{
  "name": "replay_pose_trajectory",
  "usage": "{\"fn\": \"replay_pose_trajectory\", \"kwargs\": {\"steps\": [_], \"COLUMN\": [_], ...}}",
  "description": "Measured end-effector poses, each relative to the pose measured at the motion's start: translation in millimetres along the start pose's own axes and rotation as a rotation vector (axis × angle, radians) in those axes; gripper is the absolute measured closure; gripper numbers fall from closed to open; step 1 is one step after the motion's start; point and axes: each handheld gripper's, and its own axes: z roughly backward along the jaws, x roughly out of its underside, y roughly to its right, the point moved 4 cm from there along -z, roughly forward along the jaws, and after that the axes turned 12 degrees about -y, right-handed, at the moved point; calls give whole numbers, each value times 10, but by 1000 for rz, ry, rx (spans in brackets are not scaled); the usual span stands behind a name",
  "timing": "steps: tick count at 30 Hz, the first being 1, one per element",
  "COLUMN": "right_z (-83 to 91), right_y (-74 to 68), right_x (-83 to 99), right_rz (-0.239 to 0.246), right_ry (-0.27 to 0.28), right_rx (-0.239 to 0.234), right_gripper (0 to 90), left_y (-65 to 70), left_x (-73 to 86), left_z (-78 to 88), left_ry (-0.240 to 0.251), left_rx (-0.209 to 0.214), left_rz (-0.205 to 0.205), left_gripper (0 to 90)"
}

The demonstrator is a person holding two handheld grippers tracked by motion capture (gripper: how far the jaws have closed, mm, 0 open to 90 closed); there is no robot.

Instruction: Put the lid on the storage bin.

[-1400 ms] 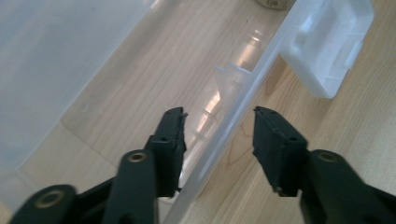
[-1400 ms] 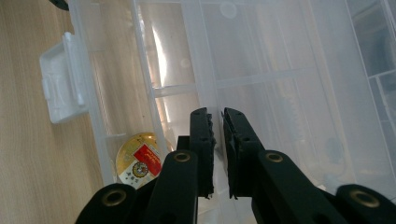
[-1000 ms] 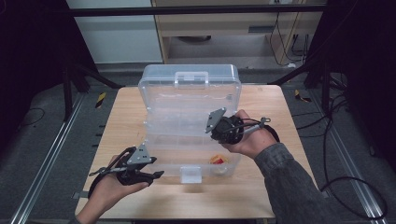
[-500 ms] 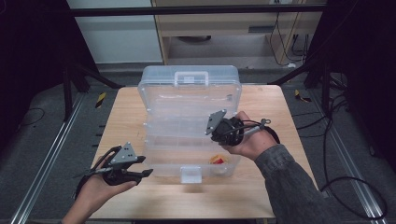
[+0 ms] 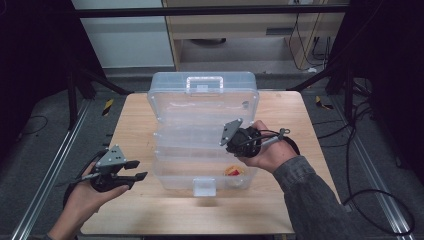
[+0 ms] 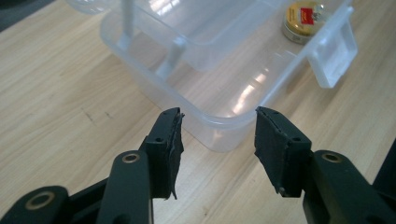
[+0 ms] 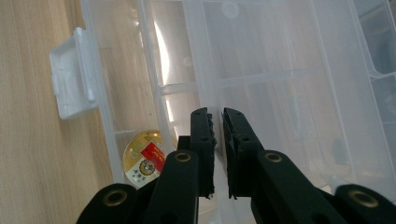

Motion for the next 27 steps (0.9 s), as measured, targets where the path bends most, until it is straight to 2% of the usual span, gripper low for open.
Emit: {"fn": "replay_pose_trajectory", "kwargs": {"steps": [10,15,17,21,27], "right_z": [-4,-8,-8,-9,-15], "right_y": [-15,-20,-21,-29,-41], "right_x": [9,13,14,16,22], "right_rz": [-1,3,5,2,2], "right_ry": [3,4,5,6,11], "right_rx": [-3,-4,-5,-5,-8], "right_gripper": [832,832,832,831,829], "left_y": [-230,-307,-344,-389,-405], "left_x": [-109,-229,-298,-428,-616], "left_z": [155,239,266,308,338], "left_ry": [40,82,103,128,141], "left_rx": [-73,-86,-82,-80,-83], "left_rz": [38,62,80,91,74], "left_gripper": [463,486,501,533,587]}}
